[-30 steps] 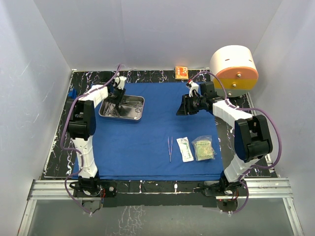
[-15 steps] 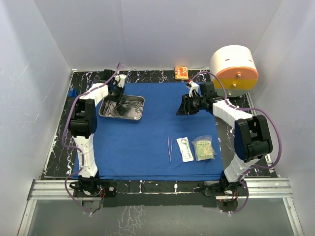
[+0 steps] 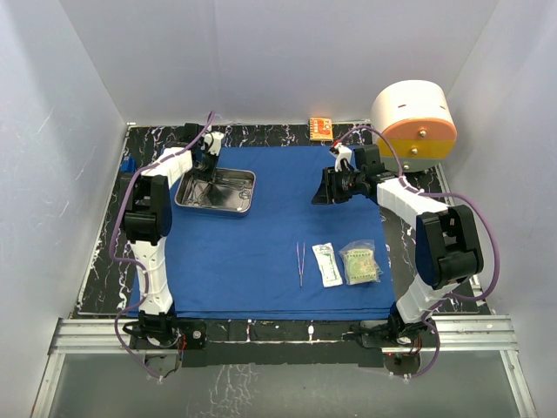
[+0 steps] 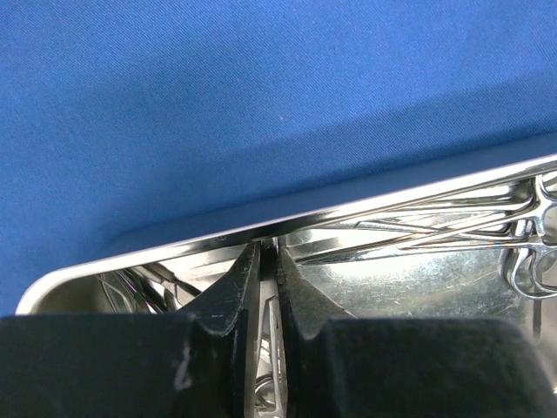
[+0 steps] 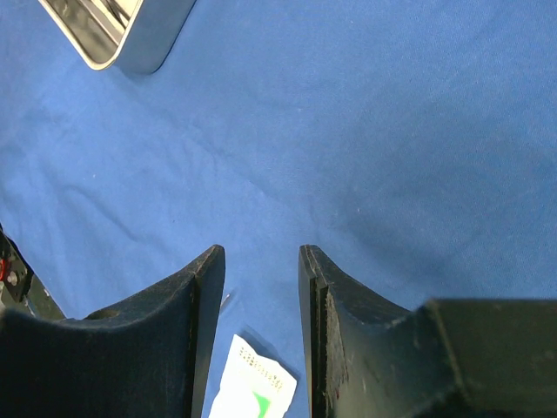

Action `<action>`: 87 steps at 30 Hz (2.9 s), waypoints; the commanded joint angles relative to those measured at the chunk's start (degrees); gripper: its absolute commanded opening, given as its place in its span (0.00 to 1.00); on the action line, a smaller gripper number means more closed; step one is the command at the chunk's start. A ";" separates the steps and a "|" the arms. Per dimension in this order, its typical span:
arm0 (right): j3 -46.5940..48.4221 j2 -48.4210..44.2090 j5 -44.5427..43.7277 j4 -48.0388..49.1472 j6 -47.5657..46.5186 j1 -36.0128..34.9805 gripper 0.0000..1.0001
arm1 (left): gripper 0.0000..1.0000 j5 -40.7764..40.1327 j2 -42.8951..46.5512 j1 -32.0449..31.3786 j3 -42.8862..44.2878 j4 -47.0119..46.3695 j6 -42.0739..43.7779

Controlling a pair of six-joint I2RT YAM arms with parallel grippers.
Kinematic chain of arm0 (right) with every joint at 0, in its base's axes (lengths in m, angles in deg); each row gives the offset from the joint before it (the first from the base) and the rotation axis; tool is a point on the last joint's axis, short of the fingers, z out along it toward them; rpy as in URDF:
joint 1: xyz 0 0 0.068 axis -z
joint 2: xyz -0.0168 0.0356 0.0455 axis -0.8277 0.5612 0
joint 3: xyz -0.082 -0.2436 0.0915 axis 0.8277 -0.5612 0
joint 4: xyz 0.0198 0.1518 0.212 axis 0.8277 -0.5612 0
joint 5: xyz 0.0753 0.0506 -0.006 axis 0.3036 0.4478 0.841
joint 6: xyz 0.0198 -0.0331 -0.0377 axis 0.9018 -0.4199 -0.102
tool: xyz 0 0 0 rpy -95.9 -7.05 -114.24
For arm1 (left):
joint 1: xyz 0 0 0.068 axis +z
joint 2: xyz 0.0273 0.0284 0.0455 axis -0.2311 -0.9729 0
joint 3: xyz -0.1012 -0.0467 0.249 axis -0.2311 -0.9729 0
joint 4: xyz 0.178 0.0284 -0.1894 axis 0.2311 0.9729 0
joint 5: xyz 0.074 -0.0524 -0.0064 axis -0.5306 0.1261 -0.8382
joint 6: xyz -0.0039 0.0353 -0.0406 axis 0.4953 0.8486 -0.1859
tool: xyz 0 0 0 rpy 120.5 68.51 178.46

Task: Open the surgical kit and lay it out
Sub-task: Pick up the medical item from the container, then place the medical item in the surgical kit.

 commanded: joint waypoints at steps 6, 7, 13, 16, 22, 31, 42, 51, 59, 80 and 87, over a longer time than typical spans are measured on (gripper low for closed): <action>-0.33 -4.47 -1.15 2.72 -0.68 0.10 0.37 | 0.00 1.41 8.59 0.31 -1.19 1.80 -0.83; -0.50 -4.79 -1.33 2.84 -0.78 0.10 0.37 | 0.00 1.56 9.79 0.32 -1.45 1.55 -1.31; -1.51 -6.20 -2.01 3.54 -1.36 0.10 0.37 | 0.00 2.53 13.77 0.30 -2.79 1.39 -2.89; -1.79 -6.46 -1.88 3.79 -1.36 0.11 0.37 | 0.00 3.00 15.17 0.21 -2.77 1.68 -3.59; -1.88 -6.82 -2.13 3.82 -1.36 0.11 0.37 | 0.00 2.93 19.23 0.02 -2.64 1.01 -4.91; -2.20 -8.08 -2.69 3.70 -1.80 0.19 0.37 | 0.00 2.26 23.71 -0.90 -3.02 2.14 -6.53; -0.70 -7.63 -4.15 0.98 -5.64 0.72 0.37 | 0.00 -1.97 33.62 -7.91 -8.29 2.71 -11.58; -2.66 -10.77 -10.64 0.08 -13.21 1.64 0.38 | 0.00 -2.49 43.33 -16.58 -19.12 1.62 -15.79; -4.31 -12.24 -13.22 0.17 -14.70 3.03 0.40 | 0.00 -0.08 48.36 -21.53 -27.00 -0.66 -18.53; -7.10 -17.52 -14.40 1.50 -15.38 4.80 0.40 | 0.00 -1.97 39.05 -39.19 -27.18 1.22 -24.24; -9.88 -18.11 -14.38 3.62 -15.56 5.15 0.40 | 0.00 -0.26 35.10 -39.58 -25.23 2.40 -32.13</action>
